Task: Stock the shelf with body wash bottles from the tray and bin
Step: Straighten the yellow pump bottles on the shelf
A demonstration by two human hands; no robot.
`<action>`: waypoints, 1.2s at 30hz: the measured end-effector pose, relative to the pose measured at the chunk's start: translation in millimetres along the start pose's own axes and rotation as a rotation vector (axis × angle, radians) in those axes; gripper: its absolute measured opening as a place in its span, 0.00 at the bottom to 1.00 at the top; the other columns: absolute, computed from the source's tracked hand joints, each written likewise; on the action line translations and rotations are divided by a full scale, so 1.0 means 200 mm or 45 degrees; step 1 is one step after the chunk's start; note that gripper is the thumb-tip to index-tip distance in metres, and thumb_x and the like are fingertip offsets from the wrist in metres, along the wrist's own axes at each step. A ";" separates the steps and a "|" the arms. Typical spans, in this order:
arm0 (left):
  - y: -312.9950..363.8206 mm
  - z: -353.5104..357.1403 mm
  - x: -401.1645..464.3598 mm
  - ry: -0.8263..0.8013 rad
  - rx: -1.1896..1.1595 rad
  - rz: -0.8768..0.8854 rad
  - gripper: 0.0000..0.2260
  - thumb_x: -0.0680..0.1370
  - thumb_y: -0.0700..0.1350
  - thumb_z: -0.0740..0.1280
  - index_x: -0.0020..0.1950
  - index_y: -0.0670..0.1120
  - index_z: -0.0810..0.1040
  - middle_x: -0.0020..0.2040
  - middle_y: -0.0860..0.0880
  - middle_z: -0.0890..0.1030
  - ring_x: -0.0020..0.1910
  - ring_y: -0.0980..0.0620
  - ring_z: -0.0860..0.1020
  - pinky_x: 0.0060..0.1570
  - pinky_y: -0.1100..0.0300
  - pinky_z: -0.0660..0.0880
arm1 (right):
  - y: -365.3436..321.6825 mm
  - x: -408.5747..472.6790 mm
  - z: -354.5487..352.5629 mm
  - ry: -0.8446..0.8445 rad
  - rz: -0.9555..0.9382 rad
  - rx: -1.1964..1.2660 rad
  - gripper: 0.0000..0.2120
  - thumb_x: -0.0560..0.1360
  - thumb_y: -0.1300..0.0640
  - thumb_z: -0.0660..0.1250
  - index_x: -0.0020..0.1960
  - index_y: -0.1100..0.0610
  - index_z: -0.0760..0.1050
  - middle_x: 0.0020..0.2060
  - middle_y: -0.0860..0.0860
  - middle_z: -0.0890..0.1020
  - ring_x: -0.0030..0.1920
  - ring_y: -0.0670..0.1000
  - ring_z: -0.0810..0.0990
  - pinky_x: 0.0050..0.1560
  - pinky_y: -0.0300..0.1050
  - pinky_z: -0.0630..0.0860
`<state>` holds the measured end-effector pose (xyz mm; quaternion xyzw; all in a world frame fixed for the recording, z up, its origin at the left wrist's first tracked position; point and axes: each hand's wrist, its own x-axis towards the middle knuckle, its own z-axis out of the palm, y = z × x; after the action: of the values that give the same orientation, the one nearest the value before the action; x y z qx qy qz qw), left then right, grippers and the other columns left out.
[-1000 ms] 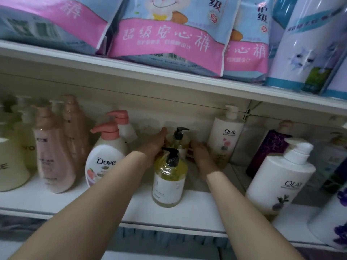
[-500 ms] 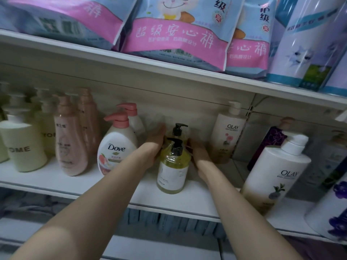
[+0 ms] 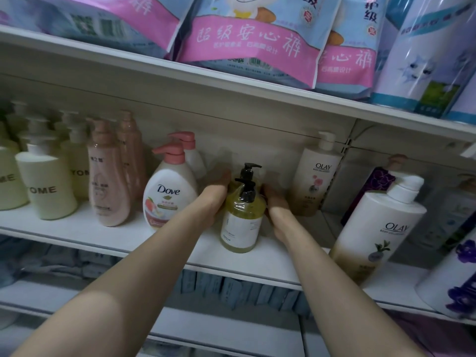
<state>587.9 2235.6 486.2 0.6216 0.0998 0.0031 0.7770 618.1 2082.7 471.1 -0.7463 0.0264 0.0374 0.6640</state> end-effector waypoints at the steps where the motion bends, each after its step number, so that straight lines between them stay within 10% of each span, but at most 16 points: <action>1: 0.00 -0.01 -0.01 0.011 0.009 -0.007 0.24 0.78 0.64 0.59 0.51 0.45 0.82 0.49 0.45 0.85 0.52 0.46 0.82 0.63 0.49 0.74 | 0.00 -0.01 0.00 -0.009 -0.014 0.015 0.16 0.84 0.49 0.53 0.49 0.52 0.78 0.53 0.55 0.83 0.55 0.53 0.80 0.61 0.49 0.74; 8: -0.06 -0.01 -0.10 0.016 0.125 -0.011 0.20 0.77 0.57 0.60 0.54 0.43 0.80 0.50 0.44 0.84 0.53 0.45 0.81 0.62 0.49 0.74 | 0.03 -0.13 0.02 -0.038 -0.029 0.043 0.22 0.81 0.40 0.55 0.60 0.52 0.78 0.63 0.53 0.81 0.64 0.54 0.77 0.72 0.54 0.68; 14: -0.26 -0.05 -0.21 -0.017 0.241 0.191 0.39 0.67 0.75 0.56 0.66 0.49 0.75 0.61 0.51 0.80 0.61 0.52 0.77 0.65 0.50 0.71 | 0.22 -0.31 0.07 0.060 -0.186 0.048 0.30 0.80 0.34 0.48 0.72 0.50 0.70 0.69 0.50 0.75 0.68 0.49 0.73 0.73 0.56 0.67; 20: -0.30 -0.08 -0.32 -0.089 0.299 0.384 0.18 0.83 0.56 0.53 0.63 0.47 0.74 0.56 0.54 0.79 0.54 0.63 0.75 0.49 0.68 0.70 | 0.31 -0.34 0.12 0.038 -0.209 -0.071 0.49 0.64 0.15 0.43 0.76 0.41 0.62 0.75 0.44 0.68 0.74 0.47 0.66 0.76 0.57 0.62; 29: -0.30 -0.13 -0.39 -0.176 0.315 0.421 0.16 0.83 0.52 0.56 0.71 0.54 0.63 0.60 0.62 0.70 0.55 0.67 0.71 0.49 0.77 0.64 | 0.23 -0.45 0.13 0.098 -0.163 -0.085 0.30 0.81 0.34 0.43 0.76 0.46 0.65 0.73 0.49 0.70 0.73 0.51 0.68 0.76 0.54 0.62; 36: -0.37 -0.19 -0.38 -0.211 0.462 0.525 0.25 0.76 0.56 0.64 0.72 0.51 0.68 0.64 0.53 0.78 0.63 0.57 0.76 0.65 0.53 0.72 | 0.26 -0.49 0.11 0.086 -0.213 -0.074 0.25 0.82 0.38 0.53 0.75 0.47 0.66 0.69 0.46 0.75 0.68 0.48 0.73 0.73 0.54 0.67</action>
<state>498.7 2245.4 418.9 0.7557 -0.0936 0.0923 0.6416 515.5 2098.3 425.5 -0.7657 -0.0145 -0.0426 0.6416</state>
